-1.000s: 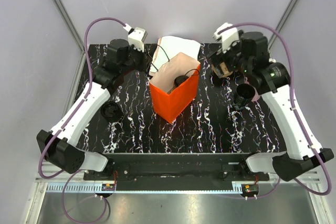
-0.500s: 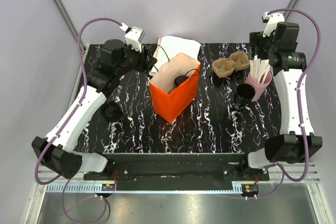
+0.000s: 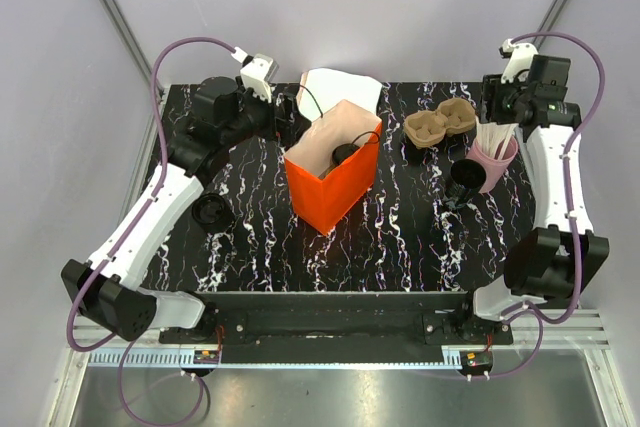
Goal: Pack the takeout coffee
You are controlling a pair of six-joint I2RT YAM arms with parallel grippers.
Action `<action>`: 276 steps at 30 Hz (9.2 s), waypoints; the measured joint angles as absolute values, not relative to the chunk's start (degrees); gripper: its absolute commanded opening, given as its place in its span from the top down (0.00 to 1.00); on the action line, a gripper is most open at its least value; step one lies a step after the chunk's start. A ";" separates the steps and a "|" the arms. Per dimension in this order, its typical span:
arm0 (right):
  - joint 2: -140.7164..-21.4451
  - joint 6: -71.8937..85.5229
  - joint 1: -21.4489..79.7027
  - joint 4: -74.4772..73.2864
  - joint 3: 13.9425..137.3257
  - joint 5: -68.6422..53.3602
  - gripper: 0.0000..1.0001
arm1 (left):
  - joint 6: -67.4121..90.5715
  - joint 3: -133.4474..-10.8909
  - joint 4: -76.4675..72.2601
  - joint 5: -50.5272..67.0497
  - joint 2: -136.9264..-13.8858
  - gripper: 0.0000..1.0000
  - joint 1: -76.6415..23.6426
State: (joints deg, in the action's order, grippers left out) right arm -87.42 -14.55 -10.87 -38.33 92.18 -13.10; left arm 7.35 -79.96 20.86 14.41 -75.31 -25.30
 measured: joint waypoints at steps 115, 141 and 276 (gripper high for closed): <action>-88.31 -40.27 41.23 -52.93 126.37 -23.51 0.97 | -18.96 -84.03 45.54 27.29 -73.08 0.01 -4.99; -96.66 -47.55 46.76 -43.94 111.96 -20.43 0.97 | -16.12 -79.88 44.80 31.42 -69.91 0.01 -1.69; -99.53 -15.88 26.11 -46.81 112.97 -14.00 0.48 | -14.17 -85.45 40.77 16.60 -80.86 0.51 -26.65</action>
State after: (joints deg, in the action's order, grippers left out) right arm -99.53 -15.88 26.11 -46.81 112.97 -14.00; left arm -14.17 -85.45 40.77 16.60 -80.86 -26.65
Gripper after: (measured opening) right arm 0.530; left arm 0.520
